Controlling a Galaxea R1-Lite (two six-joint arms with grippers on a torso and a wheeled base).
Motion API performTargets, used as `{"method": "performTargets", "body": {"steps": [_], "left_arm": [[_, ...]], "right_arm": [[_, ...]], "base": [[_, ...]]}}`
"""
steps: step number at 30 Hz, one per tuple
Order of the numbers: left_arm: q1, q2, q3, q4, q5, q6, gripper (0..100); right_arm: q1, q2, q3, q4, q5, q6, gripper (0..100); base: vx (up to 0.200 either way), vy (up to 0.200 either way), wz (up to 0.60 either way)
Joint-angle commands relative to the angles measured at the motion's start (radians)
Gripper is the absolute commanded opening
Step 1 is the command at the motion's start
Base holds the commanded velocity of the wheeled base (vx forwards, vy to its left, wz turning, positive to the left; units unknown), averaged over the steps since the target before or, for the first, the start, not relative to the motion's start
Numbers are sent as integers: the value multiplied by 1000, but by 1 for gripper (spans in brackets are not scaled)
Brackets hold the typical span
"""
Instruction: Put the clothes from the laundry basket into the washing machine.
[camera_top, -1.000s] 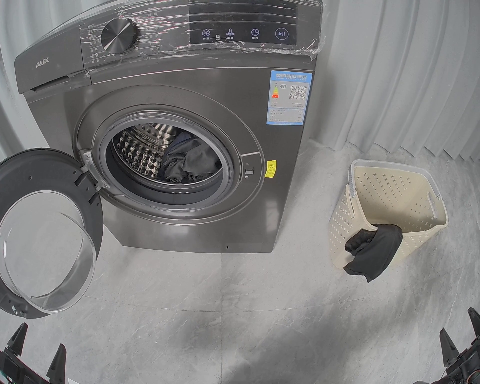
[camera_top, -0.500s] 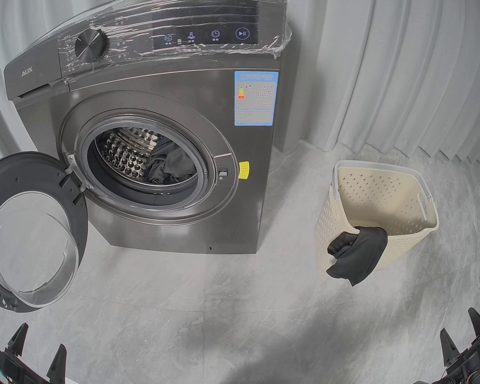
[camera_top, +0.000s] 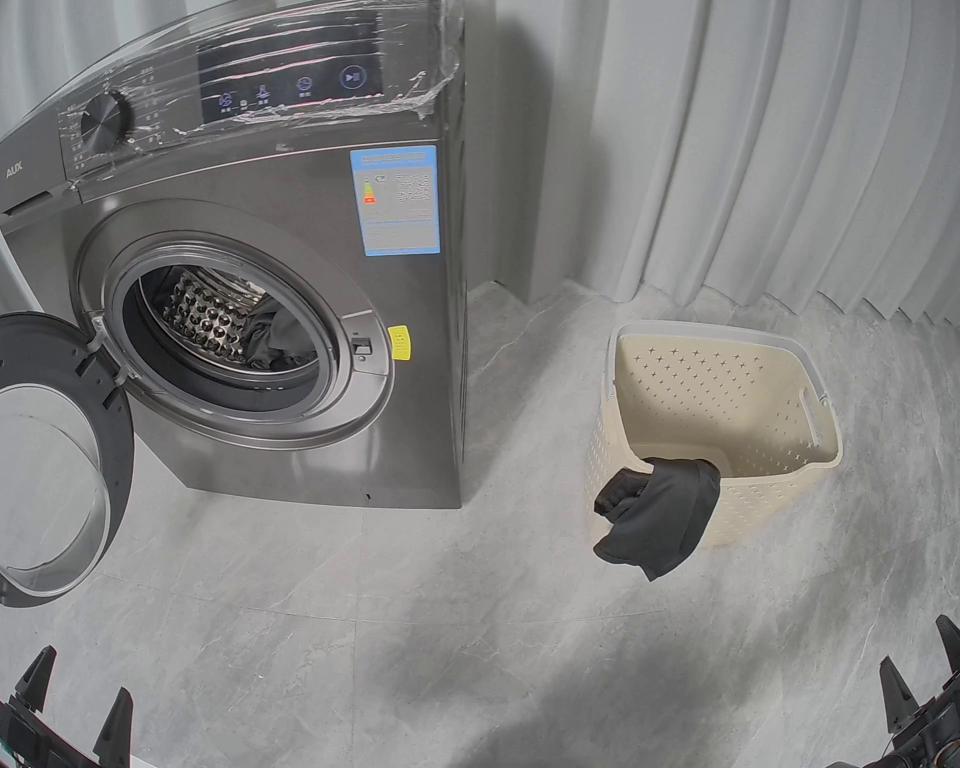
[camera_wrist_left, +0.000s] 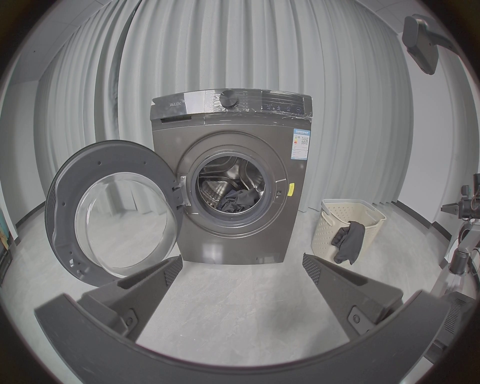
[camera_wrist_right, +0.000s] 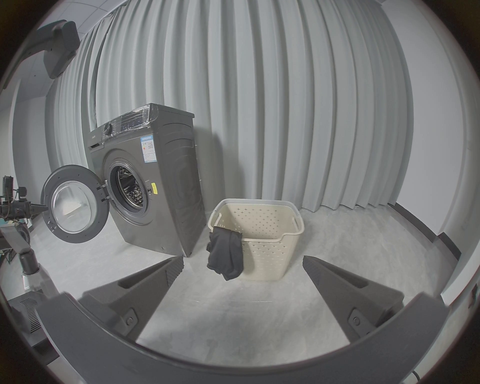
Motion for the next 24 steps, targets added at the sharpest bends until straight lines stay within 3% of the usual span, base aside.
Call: {"method": "performTargets", "body": {"steps": [1,11,20,24], "left_arm": [[0,-7,16,-1,0,0,100],[0,-7,16,-1,0,0,100],[0,-7,16,-1,0,0,100],[0,-8,18,-1,0,0,100]], "right_arm": [[-3,-7,16,1,-2,-1,100],[0,-7,16,1,-28,0,100],[-3,-10,16,1,-31,8,100],[-3,-13,-34,-61,-24,8,100]], "base": [[0,0,0],[0,0,0],[0,-200,0],[0,0,0]]}}
